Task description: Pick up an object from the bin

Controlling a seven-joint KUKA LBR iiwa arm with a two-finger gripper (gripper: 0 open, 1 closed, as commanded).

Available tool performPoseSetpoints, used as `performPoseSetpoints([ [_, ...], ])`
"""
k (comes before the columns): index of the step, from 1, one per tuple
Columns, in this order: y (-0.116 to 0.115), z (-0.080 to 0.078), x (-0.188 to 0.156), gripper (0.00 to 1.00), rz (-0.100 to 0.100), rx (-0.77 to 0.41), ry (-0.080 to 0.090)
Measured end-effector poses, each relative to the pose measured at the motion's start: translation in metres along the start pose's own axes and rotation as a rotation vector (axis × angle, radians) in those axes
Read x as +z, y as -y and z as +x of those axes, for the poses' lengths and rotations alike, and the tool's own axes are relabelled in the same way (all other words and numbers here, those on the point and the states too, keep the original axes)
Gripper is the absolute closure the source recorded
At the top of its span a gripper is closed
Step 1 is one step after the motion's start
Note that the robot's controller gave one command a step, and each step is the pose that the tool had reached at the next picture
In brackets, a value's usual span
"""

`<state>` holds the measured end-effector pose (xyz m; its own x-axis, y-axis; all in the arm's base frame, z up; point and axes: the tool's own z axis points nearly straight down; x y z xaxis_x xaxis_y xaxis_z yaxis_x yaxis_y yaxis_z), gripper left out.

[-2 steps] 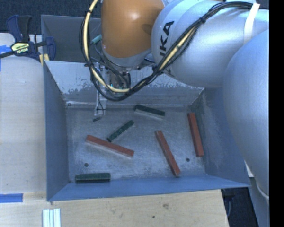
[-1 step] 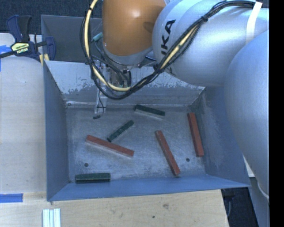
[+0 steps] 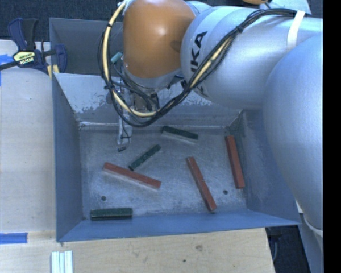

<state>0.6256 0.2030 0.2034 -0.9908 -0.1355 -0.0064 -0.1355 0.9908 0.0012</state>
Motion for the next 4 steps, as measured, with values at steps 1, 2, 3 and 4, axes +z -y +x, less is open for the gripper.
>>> performPoseSetpoints([
  [1, 0.026, 0.033, 0.096, 0.0, 0.0, -0.213, -0.008],
  [2, 0.044, 0.037, 0.123, 0.0, 0.001, -0.048, -0.004],
  [3, 0.029, 0.129, 0.131, 1.0, 0.0, -0.278, -0.003],
  [4, 0.029, 0.13, 0.132, 0.0, 0.0, -0.276, -0.005],
])
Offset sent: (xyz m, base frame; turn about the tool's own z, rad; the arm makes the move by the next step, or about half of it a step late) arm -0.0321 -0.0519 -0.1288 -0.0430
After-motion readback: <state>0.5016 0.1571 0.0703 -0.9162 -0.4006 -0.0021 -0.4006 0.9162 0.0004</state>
